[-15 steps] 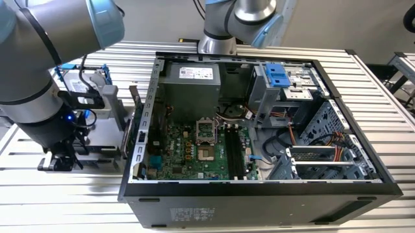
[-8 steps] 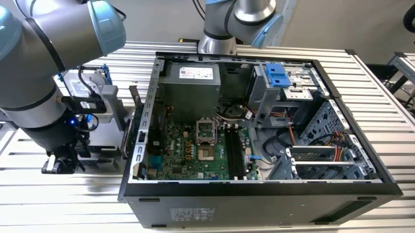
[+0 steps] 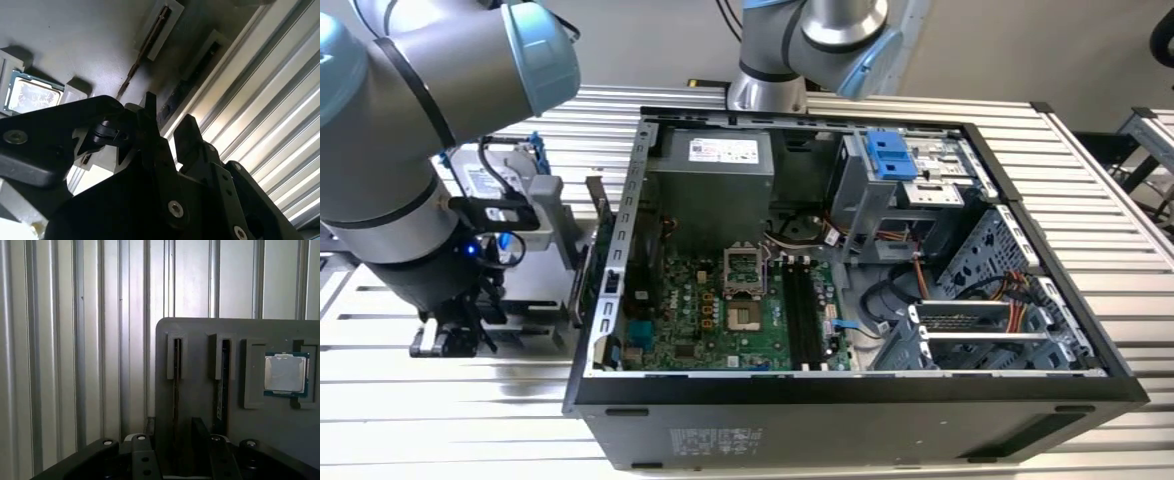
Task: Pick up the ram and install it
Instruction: 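Pick up the ram and move it above insertion slot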
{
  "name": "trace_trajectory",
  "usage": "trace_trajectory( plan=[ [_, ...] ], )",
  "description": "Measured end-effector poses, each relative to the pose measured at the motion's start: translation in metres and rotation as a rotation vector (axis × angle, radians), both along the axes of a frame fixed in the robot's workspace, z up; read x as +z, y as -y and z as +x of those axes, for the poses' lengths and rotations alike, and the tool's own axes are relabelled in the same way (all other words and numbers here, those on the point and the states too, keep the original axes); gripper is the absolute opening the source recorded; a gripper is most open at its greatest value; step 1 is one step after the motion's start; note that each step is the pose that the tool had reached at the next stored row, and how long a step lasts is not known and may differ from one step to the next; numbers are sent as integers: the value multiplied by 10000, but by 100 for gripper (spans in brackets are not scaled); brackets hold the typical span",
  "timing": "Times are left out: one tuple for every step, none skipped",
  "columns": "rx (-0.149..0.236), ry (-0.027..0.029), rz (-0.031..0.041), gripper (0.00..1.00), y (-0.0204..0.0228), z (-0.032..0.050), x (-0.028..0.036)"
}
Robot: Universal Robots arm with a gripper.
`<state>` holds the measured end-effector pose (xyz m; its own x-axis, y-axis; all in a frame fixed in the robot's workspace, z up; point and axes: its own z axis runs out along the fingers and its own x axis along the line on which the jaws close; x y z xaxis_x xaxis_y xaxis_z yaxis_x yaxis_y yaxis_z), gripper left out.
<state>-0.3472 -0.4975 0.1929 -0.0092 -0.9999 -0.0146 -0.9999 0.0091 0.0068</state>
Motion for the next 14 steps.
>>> trace_trajectory(
  plan=[
    [4, 1, 0, 100, -4, 0, 0],
    [5, 1, 0, 100, -7, 0, 0],
    [6, 0, 0, 100, -11, 0, 0],
    [7, 1, 0, 100, -16, -1, 0],
    [9, 1, 0, 100, -23, 0, 0],
    [9, 1, 1, 100, -32, 0, 0],
    [10, -1, -1, 100, -40, -1, 0],
    [10, 1, 0, 100, -49, 0, 0],
    [11, 1, 1, 100, -52, 0, -1],
    [12, 1, 1, 100, -56, 0, -1],
    [12, 1, 1, 100, -56, 0, -2],
    [11, 0, 0, 100, -56, 0, -1],
    [11, -1, -1, 100, -57, 0, -2],
    [11, -1, -1, 100, -56, -1, -3]
  ],
)
